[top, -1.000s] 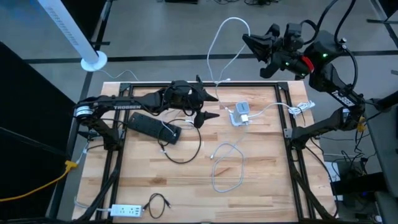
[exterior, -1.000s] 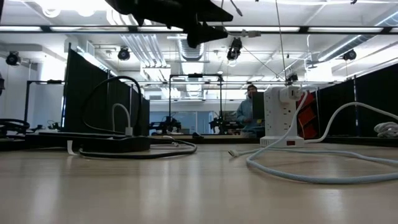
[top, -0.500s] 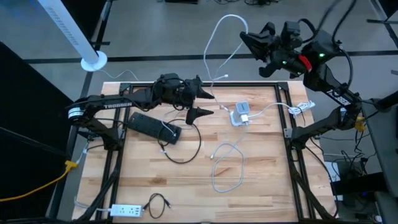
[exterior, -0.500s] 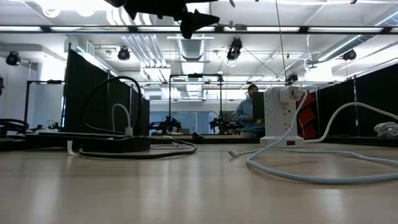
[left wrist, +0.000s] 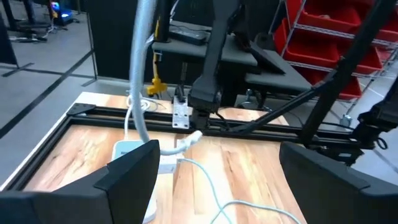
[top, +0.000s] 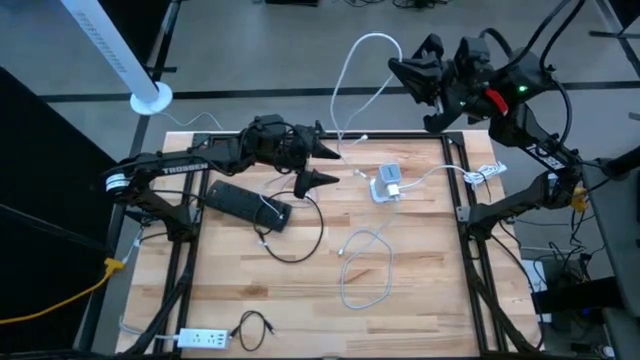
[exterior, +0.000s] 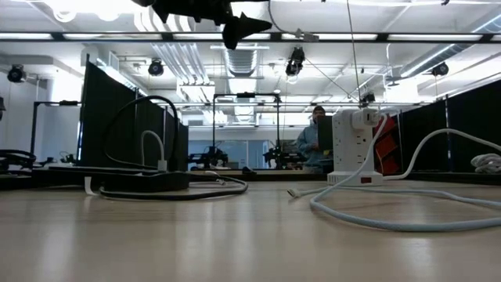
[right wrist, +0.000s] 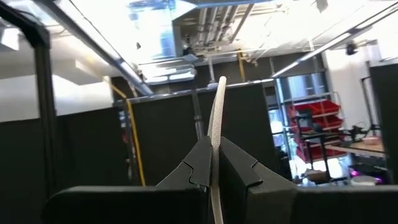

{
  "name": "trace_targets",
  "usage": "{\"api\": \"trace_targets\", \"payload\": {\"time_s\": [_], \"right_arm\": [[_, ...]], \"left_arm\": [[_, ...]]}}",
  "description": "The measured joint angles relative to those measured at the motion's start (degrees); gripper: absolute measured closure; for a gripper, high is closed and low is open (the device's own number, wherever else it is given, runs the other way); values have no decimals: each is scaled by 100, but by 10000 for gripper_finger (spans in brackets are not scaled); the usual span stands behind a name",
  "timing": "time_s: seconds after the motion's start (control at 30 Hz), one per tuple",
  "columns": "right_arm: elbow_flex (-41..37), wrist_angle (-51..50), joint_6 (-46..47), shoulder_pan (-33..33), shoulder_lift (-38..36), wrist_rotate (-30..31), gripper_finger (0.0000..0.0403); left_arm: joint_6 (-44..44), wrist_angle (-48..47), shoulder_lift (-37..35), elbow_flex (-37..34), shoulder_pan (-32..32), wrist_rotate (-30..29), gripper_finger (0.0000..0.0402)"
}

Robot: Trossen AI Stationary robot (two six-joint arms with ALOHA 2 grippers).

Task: Insert USB
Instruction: Insert the bottom white charger cable into the top white outlet extension

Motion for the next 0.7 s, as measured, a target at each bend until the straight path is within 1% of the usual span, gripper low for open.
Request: {"api": "trace_targets", "payload": {"time_s": [0.2, 0.3, 0.4, 0.5, 0.6, 0.7], "right_arm": [[0, -35, 39, 2, -29, -139, 401], [0, -34, 108, 2, -41, -177, 401], [0, -35, 160, 2, -42, -181, 401], [0, -35, 208, 0, -42, -175, 401], [0, -37, 204, 0, -42, -155, 401], [0, -166, 124, 0, -24, -7, 401]], "left_arm": [[28, -91, -23, -11, 72, -28, 92], [265, -543, -104, -11, 164, -43, 92], [469, -757, -200, -104, 285, -46, 92], [670, -705, -348, -364, 376, -48, 92], [772, -394, -521, -829, 389, -44, 92], [776, 51, -635, -1345, 387, -39, 92]]}}
